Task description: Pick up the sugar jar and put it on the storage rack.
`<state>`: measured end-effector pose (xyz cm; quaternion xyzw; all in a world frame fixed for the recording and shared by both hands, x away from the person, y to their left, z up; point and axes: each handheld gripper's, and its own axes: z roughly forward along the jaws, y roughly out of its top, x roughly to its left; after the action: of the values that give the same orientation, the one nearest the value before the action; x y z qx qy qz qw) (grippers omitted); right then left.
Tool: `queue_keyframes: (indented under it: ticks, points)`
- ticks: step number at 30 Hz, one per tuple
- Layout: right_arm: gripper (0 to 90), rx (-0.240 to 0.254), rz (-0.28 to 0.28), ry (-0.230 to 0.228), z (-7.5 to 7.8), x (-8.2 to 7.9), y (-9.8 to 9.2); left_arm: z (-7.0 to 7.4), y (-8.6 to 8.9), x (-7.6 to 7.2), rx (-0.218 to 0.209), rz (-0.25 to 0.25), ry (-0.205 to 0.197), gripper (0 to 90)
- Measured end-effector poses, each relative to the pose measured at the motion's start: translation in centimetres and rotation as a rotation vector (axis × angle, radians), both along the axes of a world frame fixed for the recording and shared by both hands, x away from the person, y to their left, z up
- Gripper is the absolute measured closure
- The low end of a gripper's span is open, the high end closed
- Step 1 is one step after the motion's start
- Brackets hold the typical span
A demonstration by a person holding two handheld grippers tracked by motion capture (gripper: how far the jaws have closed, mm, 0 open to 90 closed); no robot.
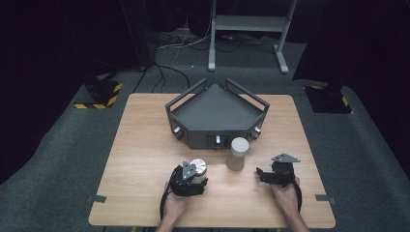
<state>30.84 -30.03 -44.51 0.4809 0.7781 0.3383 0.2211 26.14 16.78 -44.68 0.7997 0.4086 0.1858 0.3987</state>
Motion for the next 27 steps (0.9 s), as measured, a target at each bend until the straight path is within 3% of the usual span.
queue_keyframes:
  ticks: [11, 17, 18, 19, 27]
  points:
    - [13.4, 0.0, 0.0, 0.0, 0.0, 0.0, 0.0, 0.5, 0.0, 0.0, 0.01, 0.005, 0.003, 31.0]
    - [13.4, 0.0, 0.0, 0.0, 0.0, 0.0, 0.0, 1.2, 0.0, 0.2, 0.017, -0.016, 0.008, 31.0]
    - [13.4, 0.0, 0.0, 0.0, 0.0, 0.0, 0.0, -1.3, -1.3, -1.2, -0.215, 0.128, -0.022, 31.0]
    - [13.4, 0.0, 0.0, 0.0, 0.0, 0.0, 0.0, 1.3, 0.0, 0.2, 0.019, -0.02, 0.011, 30.9]
    - [13.4, 0.0, 0.0, 0.0, 0.0, 0.0, 0.0, 2.1, 0.2, 0.6, 0.012, -0.037, 0.024, 30.9]
